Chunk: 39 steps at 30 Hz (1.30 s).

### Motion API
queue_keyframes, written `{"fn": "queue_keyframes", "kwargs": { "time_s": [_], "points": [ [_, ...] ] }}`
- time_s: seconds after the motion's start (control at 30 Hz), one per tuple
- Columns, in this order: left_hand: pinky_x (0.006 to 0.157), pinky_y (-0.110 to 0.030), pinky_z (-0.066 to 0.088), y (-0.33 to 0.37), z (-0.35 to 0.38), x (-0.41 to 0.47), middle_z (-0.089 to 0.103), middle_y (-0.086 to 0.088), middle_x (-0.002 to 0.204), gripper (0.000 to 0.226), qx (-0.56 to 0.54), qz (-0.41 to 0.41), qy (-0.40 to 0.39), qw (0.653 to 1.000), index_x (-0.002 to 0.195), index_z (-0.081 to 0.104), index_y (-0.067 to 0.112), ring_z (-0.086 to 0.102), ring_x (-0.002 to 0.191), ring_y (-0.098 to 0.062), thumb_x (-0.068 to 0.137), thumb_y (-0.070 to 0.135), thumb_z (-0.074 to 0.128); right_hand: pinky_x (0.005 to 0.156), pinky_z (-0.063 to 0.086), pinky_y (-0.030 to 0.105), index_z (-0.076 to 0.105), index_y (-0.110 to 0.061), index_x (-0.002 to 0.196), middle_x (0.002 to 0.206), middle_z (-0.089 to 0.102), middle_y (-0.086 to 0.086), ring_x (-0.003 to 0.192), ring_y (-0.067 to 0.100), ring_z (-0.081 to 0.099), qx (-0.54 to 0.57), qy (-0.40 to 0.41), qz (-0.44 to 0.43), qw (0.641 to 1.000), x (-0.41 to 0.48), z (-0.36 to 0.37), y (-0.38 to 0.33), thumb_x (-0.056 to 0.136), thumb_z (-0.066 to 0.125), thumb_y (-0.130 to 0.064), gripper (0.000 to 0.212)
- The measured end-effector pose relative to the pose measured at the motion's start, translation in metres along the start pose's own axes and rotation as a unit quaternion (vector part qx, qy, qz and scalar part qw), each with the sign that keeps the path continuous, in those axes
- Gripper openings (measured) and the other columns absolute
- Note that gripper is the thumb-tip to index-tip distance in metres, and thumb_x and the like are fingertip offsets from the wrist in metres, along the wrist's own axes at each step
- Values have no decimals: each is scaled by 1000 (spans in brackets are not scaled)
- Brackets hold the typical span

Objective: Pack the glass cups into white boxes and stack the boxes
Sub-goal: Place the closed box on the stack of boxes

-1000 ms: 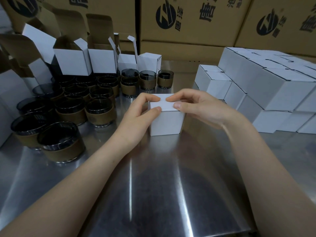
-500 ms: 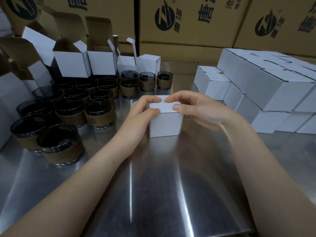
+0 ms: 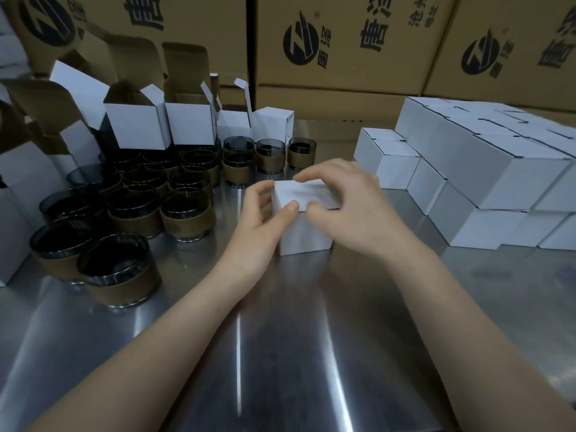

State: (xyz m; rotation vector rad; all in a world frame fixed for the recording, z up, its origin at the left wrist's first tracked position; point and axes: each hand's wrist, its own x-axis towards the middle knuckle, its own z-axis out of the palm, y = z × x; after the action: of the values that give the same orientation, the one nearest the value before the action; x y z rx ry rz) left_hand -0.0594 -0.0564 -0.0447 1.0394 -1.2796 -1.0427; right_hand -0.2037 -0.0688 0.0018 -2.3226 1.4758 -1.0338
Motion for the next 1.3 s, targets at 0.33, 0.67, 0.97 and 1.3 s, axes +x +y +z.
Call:
{"fn": "queue_keyframes", "kwargs": {
  "time_s": [0.33, 0.67, 0.97, 1.3],
  "points": [
    [85, -26, 42, 3, -5, -2, 62, 3, 102, 18, 90, 25, 58, 994, 108, 63, 20, 56, 96, -8, 101, 18, 47, 91, 30, 33, 61, -22, 118, 116, 57, -2, 114, 22, 47, -212, 21, -71, 975, -5, 30, -3, 86, 63, -36, 35],
    [74, -5, 31, 5, -2, -13, 59, 13, 91, 16, 260, 145, -30, 954, 94, 70, 14, 49, 81, 8, 97, 12, 54, 86, 42, 38, 60, -10, 115, 117, 61, 8, 109, 32, 53, -258, 36, 30, 965, 8, 0, 45, 86, 60, -19, 30],
    [76, -32, 49, 9, 4, -24, 64, 10, 80, 17, 303, 151, -138, 931, 89, 68, 23, 59, 78, -8, 90, 27, 51, 88, 33, 38, 61, -8, 115, 109, 67, 12, 103, 36, 57, -338, 79, 107, 932, 25, -26, 102, 84, 58, -14, 31],
    [75, -33, 47, 17, 9, -37, 61, 11, 84, 14, 343, 174, -224, 895, 96, 66, 23, 55, 82, -10, 97, 25, 52, 66, 26, 36, 59, -4, 103, 97, 65, 19, 94, 41, 55, -395, 87, 114, 908, 35, -33, 119, 84, 59, -12, 21]
  ]
}}
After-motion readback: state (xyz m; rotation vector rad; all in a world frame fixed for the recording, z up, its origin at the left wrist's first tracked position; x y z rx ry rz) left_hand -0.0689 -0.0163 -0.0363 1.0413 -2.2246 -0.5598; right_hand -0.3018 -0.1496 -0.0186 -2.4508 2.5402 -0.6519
